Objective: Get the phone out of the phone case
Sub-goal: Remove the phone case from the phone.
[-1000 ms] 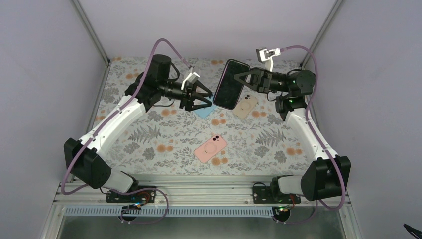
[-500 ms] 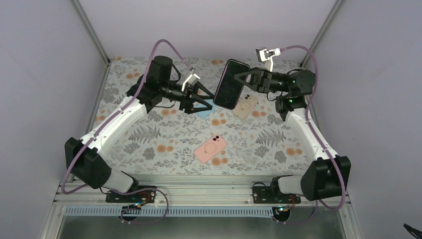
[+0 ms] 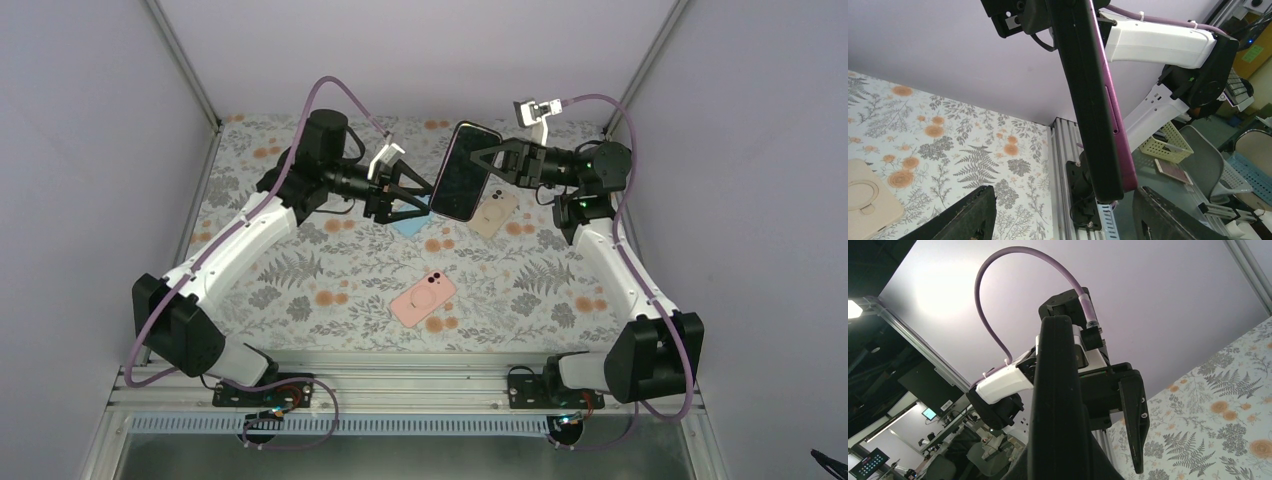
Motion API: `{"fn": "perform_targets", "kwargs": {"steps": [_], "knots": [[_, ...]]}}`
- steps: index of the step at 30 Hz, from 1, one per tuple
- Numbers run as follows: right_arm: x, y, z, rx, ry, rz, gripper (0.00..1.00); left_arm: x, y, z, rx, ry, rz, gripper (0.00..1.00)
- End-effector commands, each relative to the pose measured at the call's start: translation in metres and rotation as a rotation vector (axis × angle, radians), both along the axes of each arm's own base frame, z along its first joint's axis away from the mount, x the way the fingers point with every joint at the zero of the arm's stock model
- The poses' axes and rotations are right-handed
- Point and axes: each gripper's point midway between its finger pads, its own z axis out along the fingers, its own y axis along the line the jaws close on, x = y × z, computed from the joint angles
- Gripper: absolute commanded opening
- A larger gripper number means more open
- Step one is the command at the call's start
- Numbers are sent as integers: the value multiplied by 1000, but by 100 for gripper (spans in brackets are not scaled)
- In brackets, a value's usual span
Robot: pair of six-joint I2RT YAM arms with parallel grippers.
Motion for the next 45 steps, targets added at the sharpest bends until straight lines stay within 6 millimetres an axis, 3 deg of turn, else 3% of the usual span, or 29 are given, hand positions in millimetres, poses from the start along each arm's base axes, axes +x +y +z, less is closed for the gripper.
{"fn": "perform_targets", "kwargs": {"steps": [1,24,35,39,45], "knots": [[-8,-2,14,26,-59,-17,4,6,-3,8,-17,-18,13,68],[-24,-5,14,95,10,15,4,60,-10,-21,85,-1,236,61],[-37,4,14,102,-5,70,3,81,-11,-41,139,28,320,59],[-42,11,6,82,-7,100,3,85,-12,-37,137,27,327,59],[-46,21,-10,35,-8,135,3,82,-11,-16,80,20,283,58]]}}
